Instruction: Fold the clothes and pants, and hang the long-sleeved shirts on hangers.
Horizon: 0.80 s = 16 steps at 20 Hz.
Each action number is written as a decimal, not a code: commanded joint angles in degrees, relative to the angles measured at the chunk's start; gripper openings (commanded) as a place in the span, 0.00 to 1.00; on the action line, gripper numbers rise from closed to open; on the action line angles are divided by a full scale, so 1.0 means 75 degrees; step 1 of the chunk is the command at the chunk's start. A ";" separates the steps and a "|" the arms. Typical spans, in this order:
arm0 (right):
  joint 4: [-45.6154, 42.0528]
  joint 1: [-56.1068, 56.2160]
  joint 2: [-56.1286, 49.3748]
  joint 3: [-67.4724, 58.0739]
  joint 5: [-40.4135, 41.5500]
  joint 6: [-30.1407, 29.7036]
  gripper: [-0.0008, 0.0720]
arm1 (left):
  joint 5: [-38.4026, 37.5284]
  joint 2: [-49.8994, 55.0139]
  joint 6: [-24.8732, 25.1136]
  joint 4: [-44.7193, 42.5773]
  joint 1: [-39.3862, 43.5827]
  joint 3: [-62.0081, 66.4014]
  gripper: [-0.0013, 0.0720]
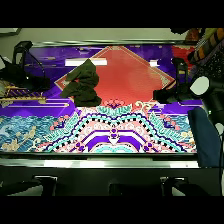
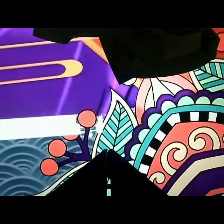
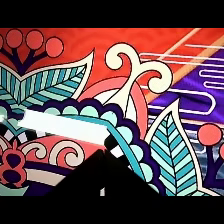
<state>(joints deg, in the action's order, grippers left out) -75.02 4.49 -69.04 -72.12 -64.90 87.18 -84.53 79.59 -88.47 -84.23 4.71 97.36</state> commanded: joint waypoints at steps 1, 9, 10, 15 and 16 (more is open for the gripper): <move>0.0000 0.0009 0.0006 -0.0009 0.0070 0.0003 0.05 | 0.0227 -0.0003 0.0000 -0.0003 0.0003 0.0000 0.04; 0.0000 0.0009 0.0006 -0.0009 0.0067 0.0003 0.05 | 0.0286 0.0087 -0.0469 -0.0012 -0.0015 0.0000 0.95; 0.0003 0.0009 0.0006 -0.0009 0.0070 0.0003 0.05 | 0.0393 0.0198 -0.0592 -0.0012 -0.0035 0.0003 0.95; 0.0003 0.0009 0.0006 -0.0009 0.0038 0.0003 0.05 | 0.1574 0.1486 -0.1023 -0.0003 -0.0029 0.0003 0.95; 0.0003 0.0009 0.0006 -0.0009 0.0041 0.0003 0.05 | 0.1789 0.1818 -0.1020 0.0009 0.0015 0.0003 0.95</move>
<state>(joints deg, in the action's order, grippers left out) -75.02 4.49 -69.04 -72.12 -64.45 87.18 -76.51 87.85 -94.85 -84.27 4.49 97.38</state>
